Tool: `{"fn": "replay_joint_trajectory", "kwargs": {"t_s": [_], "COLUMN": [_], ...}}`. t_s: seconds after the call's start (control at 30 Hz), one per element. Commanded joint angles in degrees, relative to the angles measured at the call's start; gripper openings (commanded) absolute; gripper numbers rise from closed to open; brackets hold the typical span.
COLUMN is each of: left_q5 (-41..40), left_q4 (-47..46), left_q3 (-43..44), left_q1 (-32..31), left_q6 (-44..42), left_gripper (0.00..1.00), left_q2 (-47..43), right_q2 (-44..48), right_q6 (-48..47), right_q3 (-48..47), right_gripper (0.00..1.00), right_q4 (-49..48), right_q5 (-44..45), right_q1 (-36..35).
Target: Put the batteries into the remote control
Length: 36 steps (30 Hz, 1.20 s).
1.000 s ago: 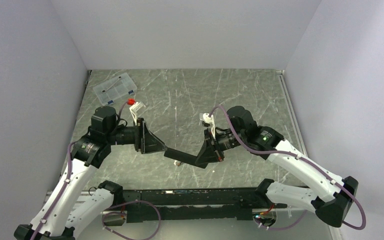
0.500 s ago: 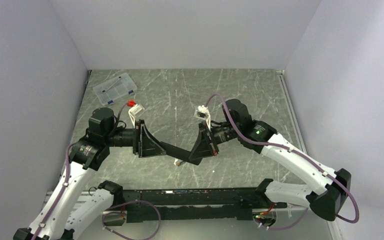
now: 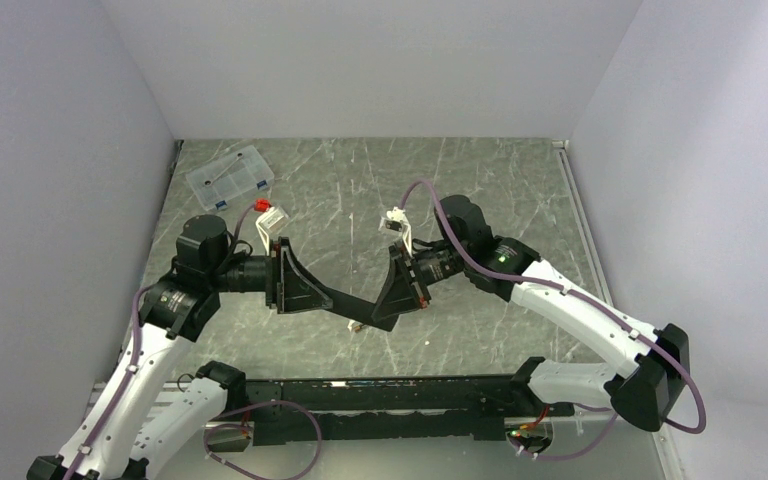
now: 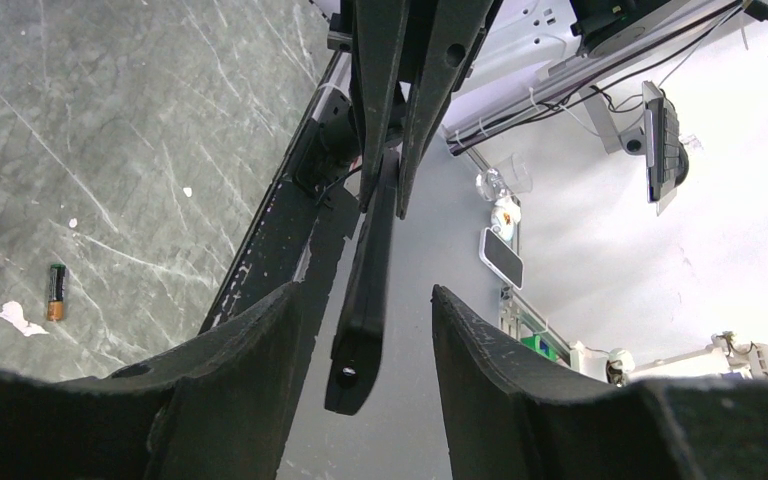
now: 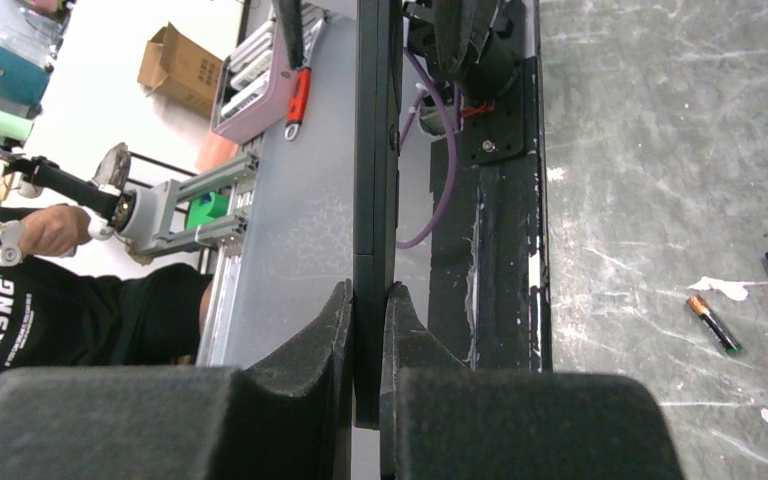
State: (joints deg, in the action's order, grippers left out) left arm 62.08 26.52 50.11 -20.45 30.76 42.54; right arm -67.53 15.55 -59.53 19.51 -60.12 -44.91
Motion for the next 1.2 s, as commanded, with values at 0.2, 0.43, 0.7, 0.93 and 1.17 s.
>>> {"fn": "replay_joint_trajectory", "kwargs": {"t_s": [0.2, 0.43, 0.7, 0.93, 1.17], "left_q5": [2.7, 3.0, 4.0, 3.7, 3.0], "left_q4": [-6.1, -7.4, -8.5, -8.1, -12.0], "left_q3": [-2.3, -2.1, -2.4, -2.8, -4.8], "left_q1": [0.1, 0.1, 0.1, 0.1, 0.1], "left_q6": [3.4, 4.2, 4.7, 4.2, 7.0], "left_gripper": [0.46, 0.4, 0.25, 0.0, 0.0], "left_q2": [-0.2, -0.3, -0.3, -0.4, -1.7], "right_q2": [-0.3, -0.8, -0.9, -1.1, 1.4], "right_q6": [3.1, 3.1, 4.0, 4.4, 4.9], "right_q3": [-1.5, -1.3, -1.0, -1.0, 0.9], "right_gripper": [0.0, 0.0, 0.0, 0.05, 0.25], "right_q4": [-6.0, -5.6, -6.8, -7.0, -8.4], "right_q5": [-2.5, -2.7, -2.5, -2.5, -0.8], "right_q1": [0.6, 0.8, 0.9, 1.0, 2.1]}}
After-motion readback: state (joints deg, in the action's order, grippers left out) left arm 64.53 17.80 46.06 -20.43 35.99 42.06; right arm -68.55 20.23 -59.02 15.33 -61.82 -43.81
